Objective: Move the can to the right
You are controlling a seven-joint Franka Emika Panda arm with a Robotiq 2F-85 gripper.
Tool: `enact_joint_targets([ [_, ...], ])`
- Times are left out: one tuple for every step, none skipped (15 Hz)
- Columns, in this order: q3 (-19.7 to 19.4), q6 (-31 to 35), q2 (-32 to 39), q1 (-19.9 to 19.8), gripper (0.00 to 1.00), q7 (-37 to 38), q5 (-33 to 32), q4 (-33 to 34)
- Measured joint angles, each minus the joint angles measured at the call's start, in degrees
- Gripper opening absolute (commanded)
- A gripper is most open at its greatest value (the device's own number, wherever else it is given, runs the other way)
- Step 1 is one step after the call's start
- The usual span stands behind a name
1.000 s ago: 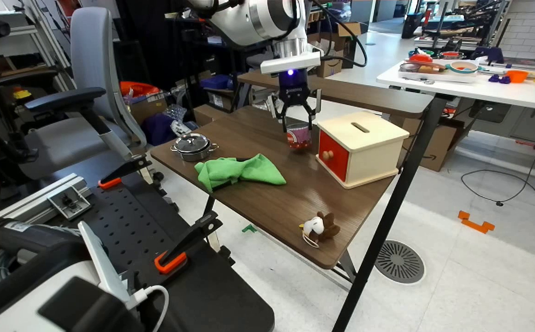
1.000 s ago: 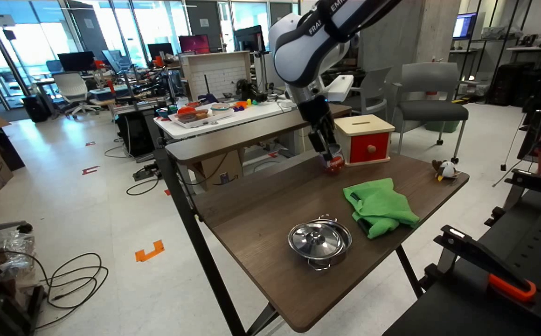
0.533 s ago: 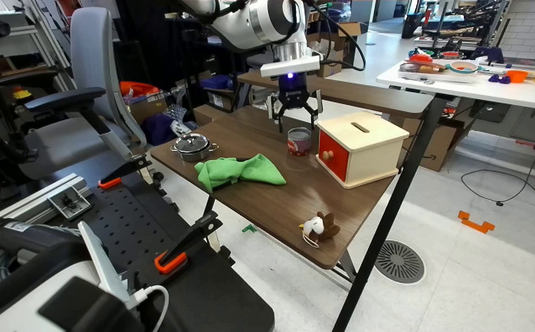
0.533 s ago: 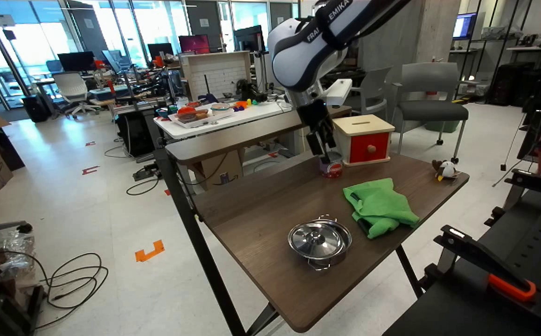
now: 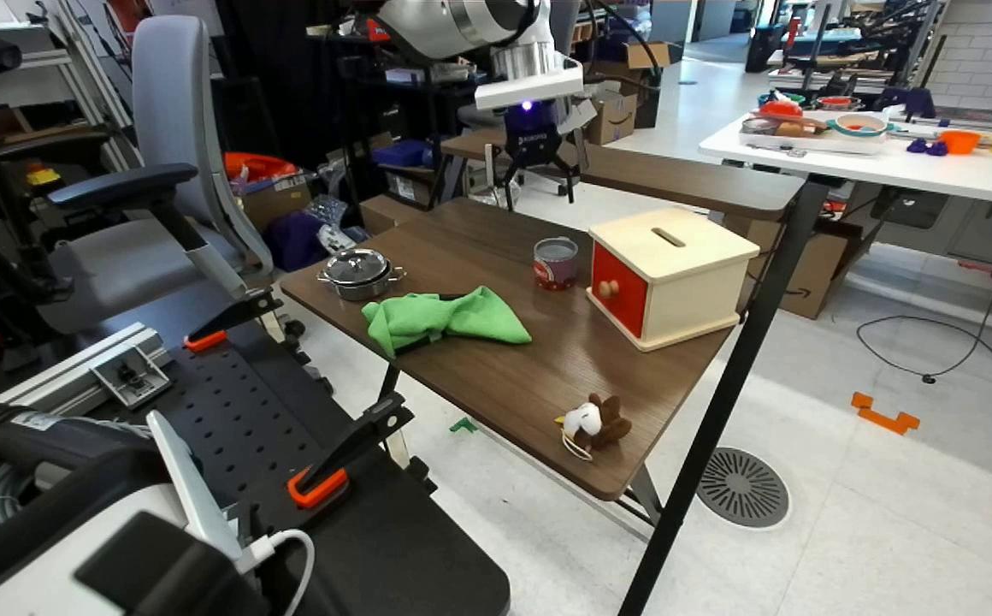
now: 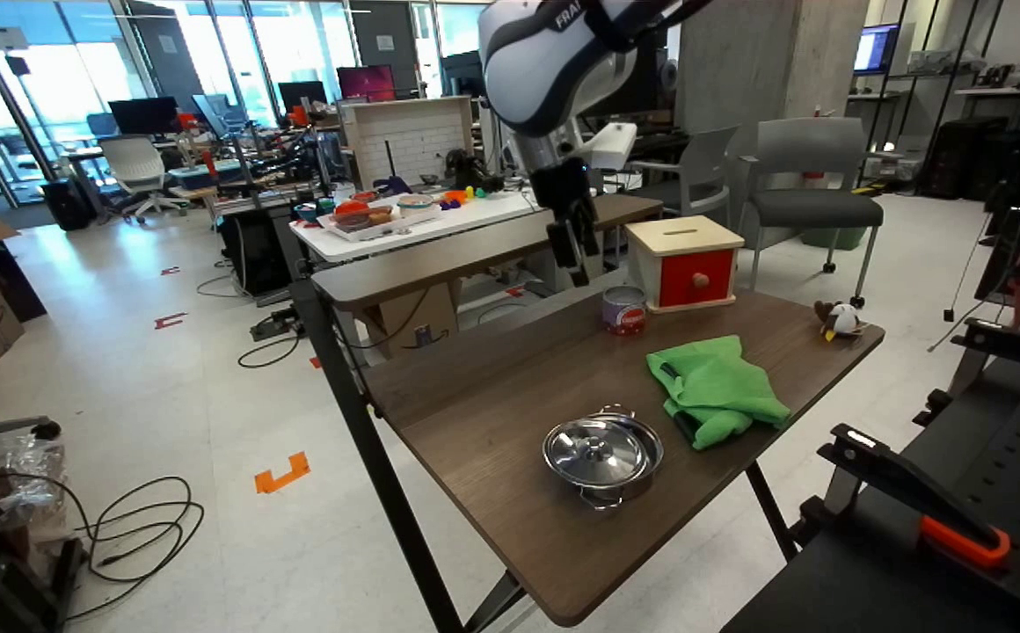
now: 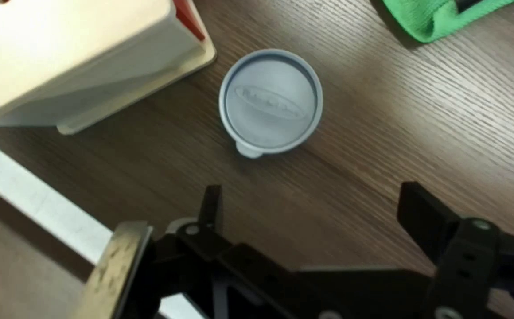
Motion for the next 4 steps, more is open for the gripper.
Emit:
enact_joint_targets([
  [0.4, 0.8, -1.8, 0.6, 1.00, -0.4, -0.1, -1.2],
  [0.5, 2.0, -3.9, 1.3, 1.00, -0.5, -0.4, -2.9],
  [0.5, 3.4, -6.3, 2.1, 1.00, -0.5, -0.7, -5.2],
  [0.6, 3.8, -8.8, 2.9, 1.00, -0.7, -0.9, -7.6],
])
